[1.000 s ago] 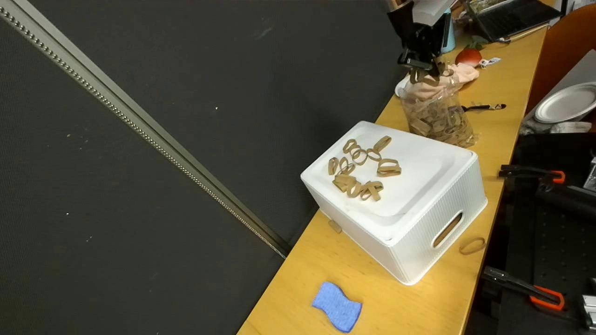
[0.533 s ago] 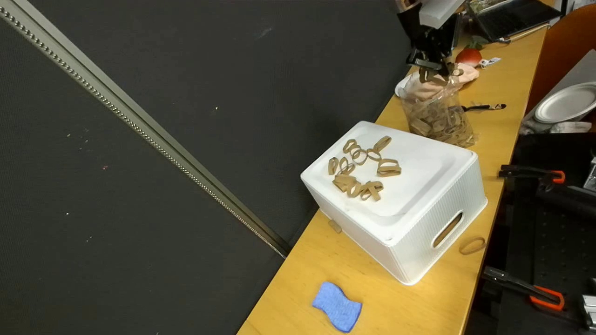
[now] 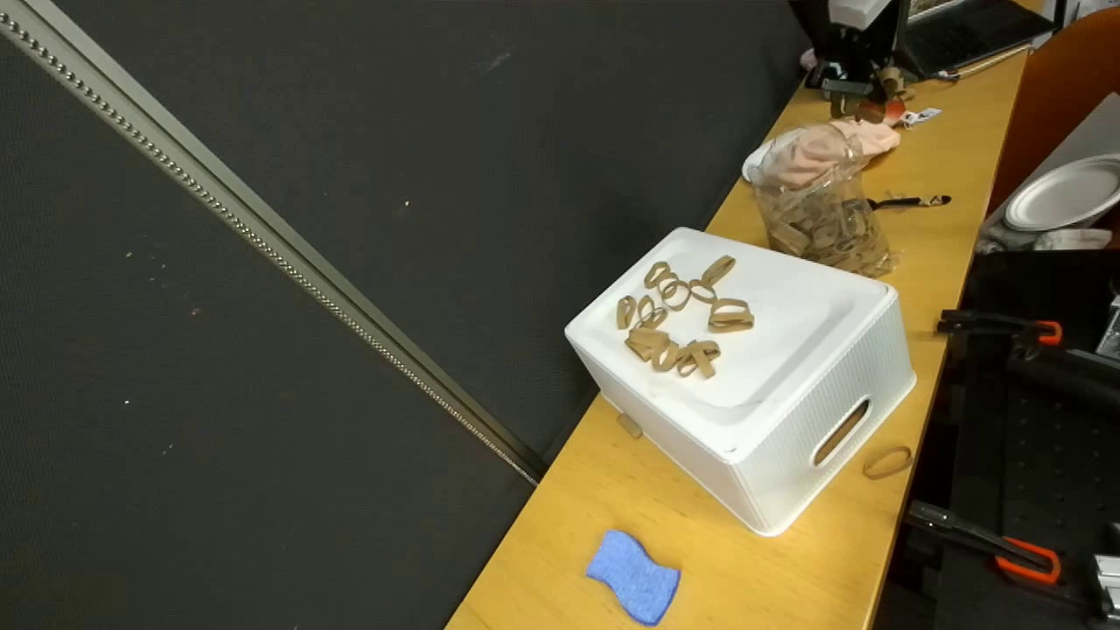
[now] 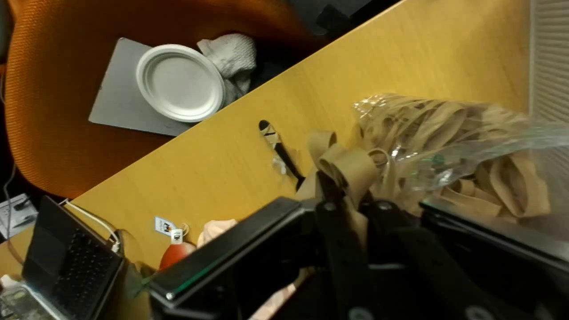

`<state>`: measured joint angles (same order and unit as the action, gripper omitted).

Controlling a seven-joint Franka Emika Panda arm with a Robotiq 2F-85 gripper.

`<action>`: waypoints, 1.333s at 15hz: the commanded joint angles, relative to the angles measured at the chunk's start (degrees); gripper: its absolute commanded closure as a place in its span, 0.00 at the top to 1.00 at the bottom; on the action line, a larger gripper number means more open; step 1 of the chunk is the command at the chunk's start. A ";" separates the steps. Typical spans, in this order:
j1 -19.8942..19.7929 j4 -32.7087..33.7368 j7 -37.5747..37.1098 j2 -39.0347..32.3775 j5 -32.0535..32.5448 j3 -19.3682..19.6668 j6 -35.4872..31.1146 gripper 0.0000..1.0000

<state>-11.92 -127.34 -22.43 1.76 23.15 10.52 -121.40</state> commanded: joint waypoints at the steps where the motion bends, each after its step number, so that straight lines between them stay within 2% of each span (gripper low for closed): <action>1: -1.18 -0.08 -0.92 0.15 3.99 1.27 -1.46 0.02; 8: 1.35 1.87 -0.74 -0.27 2.30 -1.06 -4.51 0.02; 13: 3.80 0.77 1.15 -0.37 -2.71 -2.94 -5.47 0.02; 20: 4.78 -0.03 3.25 -1.13 -7.08 -3.25 -7.28 0.02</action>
<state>-6.95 -126.85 -20.77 0.53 17.81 7.24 -127.26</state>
